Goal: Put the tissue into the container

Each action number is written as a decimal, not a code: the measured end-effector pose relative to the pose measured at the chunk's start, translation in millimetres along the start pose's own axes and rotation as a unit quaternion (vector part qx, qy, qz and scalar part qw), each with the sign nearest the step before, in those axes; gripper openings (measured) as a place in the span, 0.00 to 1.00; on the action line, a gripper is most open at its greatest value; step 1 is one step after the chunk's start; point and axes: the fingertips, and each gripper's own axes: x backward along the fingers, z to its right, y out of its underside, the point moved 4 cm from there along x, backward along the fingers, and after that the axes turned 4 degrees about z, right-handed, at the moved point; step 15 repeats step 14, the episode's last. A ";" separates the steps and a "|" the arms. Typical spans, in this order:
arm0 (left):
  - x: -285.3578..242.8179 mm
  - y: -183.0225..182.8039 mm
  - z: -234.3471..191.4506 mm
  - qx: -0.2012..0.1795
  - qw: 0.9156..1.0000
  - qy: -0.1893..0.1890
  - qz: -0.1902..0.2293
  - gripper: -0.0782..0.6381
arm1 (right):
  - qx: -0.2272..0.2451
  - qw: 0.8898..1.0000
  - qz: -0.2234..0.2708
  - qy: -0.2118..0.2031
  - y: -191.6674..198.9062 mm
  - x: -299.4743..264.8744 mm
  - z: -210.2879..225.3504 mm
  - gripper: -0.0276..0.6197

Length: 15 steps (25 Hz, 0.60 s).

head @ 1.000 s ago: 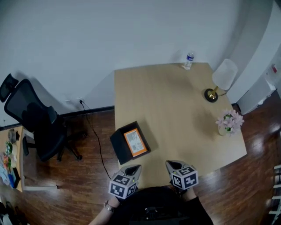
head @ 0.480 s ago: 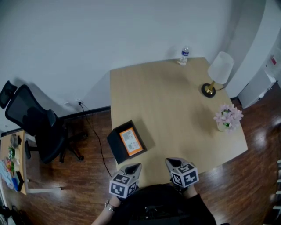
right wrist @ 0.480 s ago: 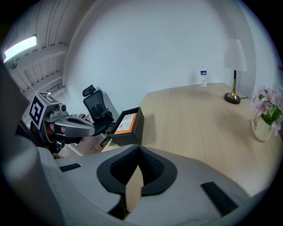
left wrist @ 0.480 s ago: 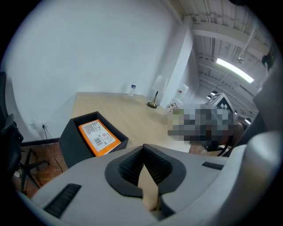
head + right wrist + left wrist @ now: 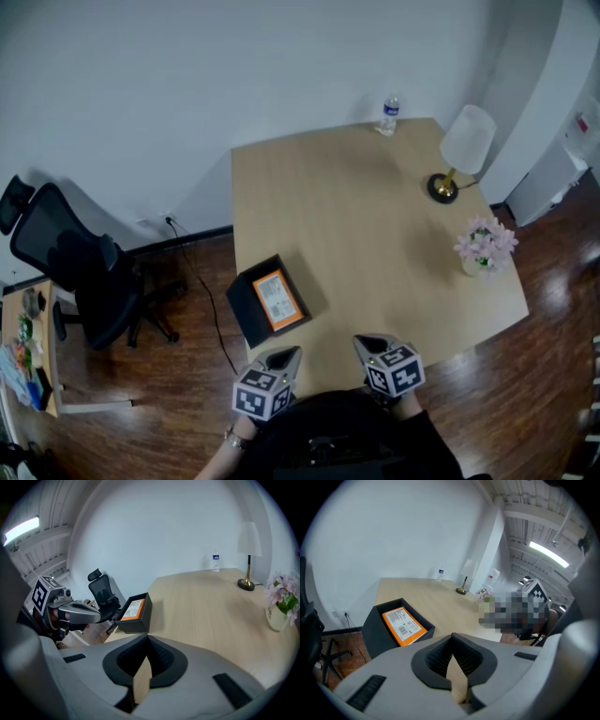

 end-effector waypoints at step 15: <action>7.1 1.8 -5.7 0.000 1.000 0.001 0.005 0.11 | 0.004 1.000 0.000 0.003 0.5 -0.6 -8.7 0.04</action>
